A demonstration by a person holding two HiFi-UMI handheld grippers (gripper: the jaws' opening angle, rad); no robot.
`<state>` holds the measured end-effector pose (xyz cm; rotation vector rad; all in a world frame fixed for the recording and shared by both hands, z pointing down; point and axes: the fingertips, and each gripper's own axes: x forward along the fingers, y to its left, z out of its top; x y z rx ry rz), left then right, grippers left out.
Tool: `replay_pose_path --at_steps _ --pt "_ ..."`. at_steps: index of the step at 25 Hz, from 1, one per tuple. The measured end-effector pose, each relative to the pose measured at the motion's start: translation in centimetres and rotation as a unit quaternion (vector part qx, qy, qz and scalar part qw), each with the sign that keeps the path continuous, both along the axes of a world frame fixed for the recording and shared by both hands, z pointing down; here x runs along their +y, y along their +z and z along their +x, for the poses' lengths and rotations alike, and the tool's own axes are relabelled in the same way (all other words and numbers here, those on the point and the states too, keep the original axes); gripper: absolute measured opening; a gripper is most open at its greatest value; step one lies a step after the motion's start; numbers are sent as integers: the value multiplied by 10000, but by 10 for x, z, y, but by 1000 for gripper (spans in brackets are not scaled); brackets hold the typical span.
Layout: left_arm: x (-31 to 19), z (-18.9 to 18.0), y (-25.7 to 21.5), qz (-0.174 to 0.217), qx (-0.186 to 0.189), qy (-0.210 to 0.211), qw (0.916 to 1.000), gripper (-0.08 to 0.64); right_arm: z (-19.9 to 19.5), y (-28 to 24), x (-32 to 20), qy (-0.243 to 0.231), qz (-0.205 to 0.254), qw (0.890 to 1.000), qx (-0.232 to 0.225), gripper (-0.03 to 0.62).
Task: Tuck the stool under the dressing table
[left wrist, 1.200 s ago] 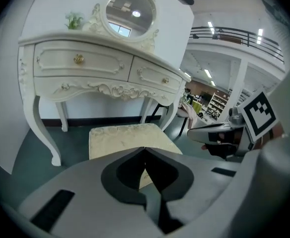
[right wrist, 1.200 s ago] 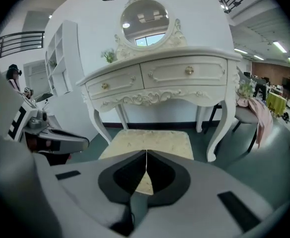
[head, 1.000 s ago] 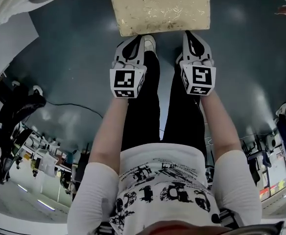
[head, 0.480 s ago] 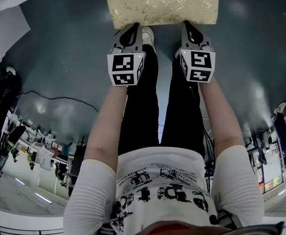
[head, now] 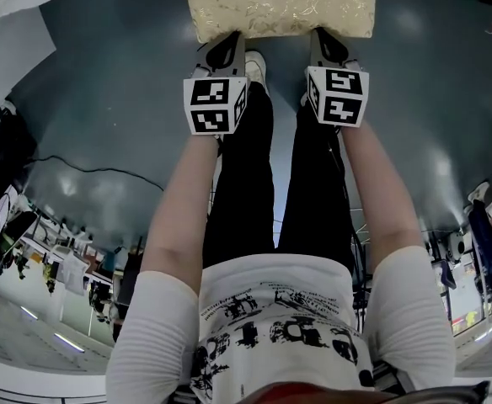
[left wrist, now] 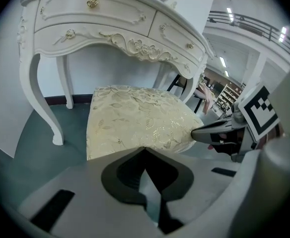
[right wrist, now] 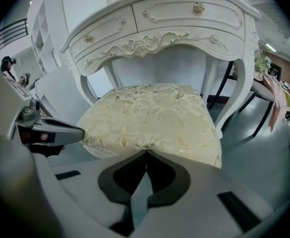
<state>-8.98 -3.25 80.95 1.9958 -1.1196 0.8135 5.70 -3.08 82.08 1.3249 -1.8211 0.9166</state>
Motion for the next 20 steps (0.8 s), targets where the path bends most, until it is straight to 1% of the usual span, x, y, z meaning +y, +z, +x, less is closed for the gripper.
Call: replay_pose_path --at_steps 4,7,11,15,20 --pt "-14 1 1 58 -89 72 9999 20 0 3 -16 -84 -25 10000 9 18" --pt "-27 0 2 134 -83 122 9998 20 -1 4 -31 -118 -6 9999 4 18" --pt "-54 -7 -4 291 -29 38 9996 20 -8 -2 -59 -84 83 9999 -52 18" --pt "-77 -7 -2 404 -30 9 9992 20 -8 1 -84 -107 58 9998 -151 18" --pt "-100 -12 2 621 -85 281 9976 20 -14 5 -110 -117 32 9999 -85 18"
